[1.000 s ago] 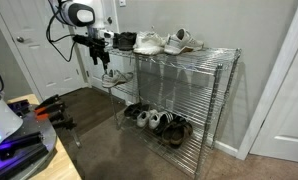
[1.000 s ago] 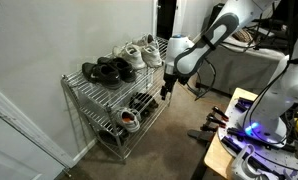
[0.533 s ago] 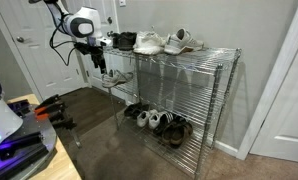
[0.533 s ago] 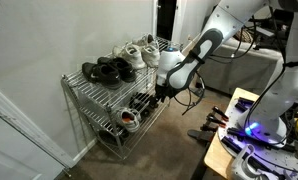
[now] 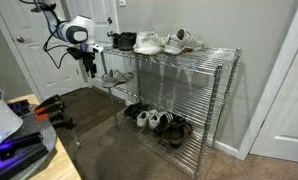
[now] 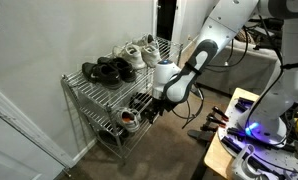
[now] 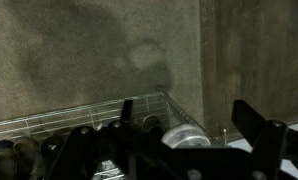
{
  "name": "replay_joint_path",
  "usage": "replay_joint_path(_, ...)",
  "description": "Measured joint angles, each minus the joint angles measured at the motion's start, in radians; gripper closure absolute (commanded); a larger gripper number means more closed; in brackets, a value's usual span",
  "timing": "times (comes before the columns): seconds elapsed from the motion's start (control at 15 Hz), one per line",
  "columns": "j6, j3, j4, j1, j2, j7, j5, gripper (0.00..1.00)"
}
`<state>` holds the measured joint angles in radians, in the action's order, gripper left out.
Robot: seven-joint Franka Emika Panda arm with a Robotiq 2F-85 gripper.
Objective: Move the sneaker from the second shelf to the right side of the topmost shelf.
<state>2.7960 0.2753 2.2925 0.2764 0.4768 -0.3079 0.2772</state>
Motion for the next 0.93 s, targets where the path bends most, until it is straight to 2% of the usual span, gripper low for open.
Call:
replay_joint_path(0.4, -0.008, 0.008, -0.006, -0.015, 0.001, 0.009, 0.001, 0.0)
replay_joint_path(0.53, 0.002, -0.007, -0.006, 0.013, 0.006, 0.001, -0.008, 0.0)
replay_joint_path(0.67, 0.034, -0.041, -0.01, 0.087, 0.027, -0.059, -0.028, 0.0)
replay_joint_path(0.93, 0.208, -0.161, -0.057, 0.328, 0.115, -0.324, -0.037, 0.0)
